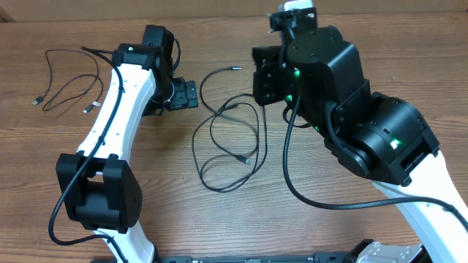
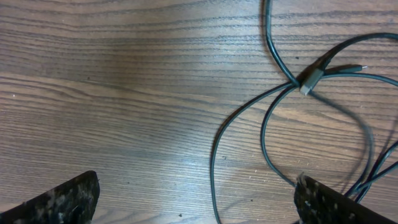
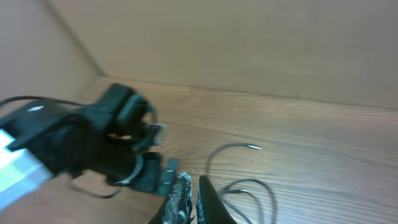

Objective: Untangle cables

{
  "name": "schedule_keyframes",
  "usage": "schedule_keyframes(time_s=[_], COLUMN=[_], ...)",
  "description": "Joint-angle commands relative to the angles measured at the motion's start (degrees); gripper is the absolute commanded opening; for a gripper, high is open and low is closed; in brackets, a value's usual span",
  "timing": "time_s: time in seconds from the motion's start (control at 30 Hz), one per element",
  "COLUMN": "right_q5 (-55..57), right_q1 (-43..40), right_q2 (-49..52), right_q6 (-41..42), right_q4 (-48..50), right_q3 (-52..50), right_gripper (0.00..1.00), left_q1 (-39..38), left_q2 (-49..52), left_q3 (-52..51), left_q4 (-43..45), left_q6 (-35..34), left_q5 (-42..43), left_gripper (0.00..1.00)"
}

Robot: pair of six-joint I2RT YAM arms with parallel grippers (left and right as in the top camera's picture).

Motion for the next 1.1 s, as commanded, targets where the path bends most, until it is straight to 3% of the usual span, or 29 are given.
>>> schedule_keyframes(time_s=[0.0,0.23,0.33,0.57,0.73,0.9,1.07], right_q5=[7.43,7.32,7.32,6.78,-0.07,-10.97,-19.96], right_q1=[-1.31,-1.99,-1.99,-3.19,-6.21,-10.8,-14.19], right_q2=[0.17,2.08,3.8,8.76,12.55,16.59,20.35], right_q6=[0.44,0.5,0.52,3.28,3.28,3.23,3.23], right_q4=[-1.42,-4.46,-6.82,-12.39,-15.43,-18.75,-21.75], right_q3=[0.46,-1.36,-1.77,-1.77,-1.77,-1.77,-1.77], right_gripper=[0.04,0.04,0.19,0.27,0.32,0.32,0.25], left_q1=[0.13,0.13,0.13,0.13,0.13,0.13,0.13], left_q2=[-0.87,-0.87,-0.87,-0.87,-0.87,-0.87,-0.87], left_q3=[-0.55,-0.55,-0.55,-0.55,-0.55,-0.55,-0.55], left_q4=[0.04,0.04,0.04,0.04,0.04,0.04,0.04], left_q6=[0.44,0.42,0.42,0.44,0.42,0.44,0.42], left_q5=[-0.48,-0.48,-0.48,-0.48,-0.48,-0.48,-0.48], left_gripper=[0.99,0.99,0.99,1.0,1.0,1.0,1.0])
